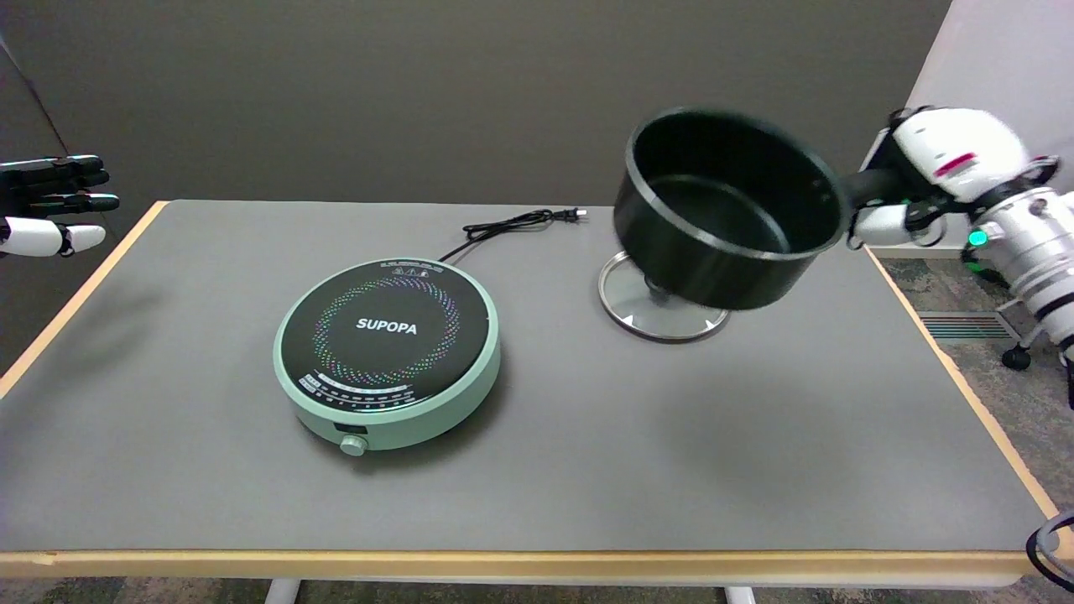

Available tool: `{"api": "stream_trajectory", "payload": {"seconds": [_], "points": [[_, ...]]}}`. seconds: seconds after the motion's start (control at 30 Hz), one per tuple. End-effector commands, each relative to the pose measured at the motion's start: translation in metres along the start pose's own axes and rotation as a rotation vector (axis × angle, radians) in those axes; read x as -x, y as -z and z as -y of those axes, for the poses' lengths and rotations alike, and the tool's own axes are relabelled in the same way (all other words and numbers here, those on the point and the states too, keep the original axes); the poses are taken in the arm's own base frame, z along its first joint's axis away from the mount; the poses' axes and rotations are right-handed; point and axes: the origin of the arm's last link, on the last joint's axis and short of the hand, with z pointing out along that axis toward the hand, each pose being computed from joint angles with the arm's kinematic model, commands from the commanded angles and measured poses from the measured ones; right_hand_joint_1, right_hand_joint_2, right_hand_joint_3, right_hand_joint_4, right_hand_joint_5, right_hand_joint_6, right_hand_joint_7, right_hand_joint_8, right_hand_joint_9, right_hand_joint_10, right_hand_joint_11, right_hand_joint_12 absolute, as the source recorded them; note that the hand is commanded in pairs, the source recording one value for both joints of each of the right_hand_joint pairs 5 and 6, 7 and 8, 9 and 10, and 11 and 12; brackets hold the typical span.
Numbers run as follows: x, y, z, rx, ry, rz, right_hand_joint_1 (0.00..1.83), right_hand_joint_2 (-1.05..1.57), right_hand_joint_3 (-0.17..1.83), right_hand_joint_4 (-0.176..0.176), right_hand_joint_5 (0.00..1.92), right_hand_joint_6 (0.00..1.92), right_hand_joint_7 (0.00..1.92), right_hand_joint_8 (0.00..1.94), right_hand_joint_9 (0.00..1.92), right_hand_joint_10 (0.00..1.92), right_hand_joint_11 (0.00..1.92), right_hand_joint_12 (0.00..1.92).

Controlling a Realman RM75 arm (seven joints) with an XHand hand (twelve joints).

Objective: Place the soup pot onto the table.

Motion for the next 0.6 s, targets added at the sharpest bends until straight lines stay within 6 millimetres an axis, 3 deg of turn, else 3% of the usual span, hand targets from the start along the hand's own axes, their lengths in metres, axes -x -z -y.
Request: {"api": "stream_trajectory", "payload": {"seconds": [0.03, 0.6], "points": [[0.052, -0.006, 0.048, -0.207, 0.117, 0.260, 1.06, 0.76, 1.11, -0.033, 1.91, 1.91, 1.91, 1.91, 1.91, 1.91, 1.91, 1.91], [0.093, 0.040, 0.057, -0.109, 0.076, 0.268, 1.06, 0.76, 1.10, -0.032, 1.92, 1.92, 1.92, 1.92, 1.92, 1.92, 1.92, 1.92]]}}
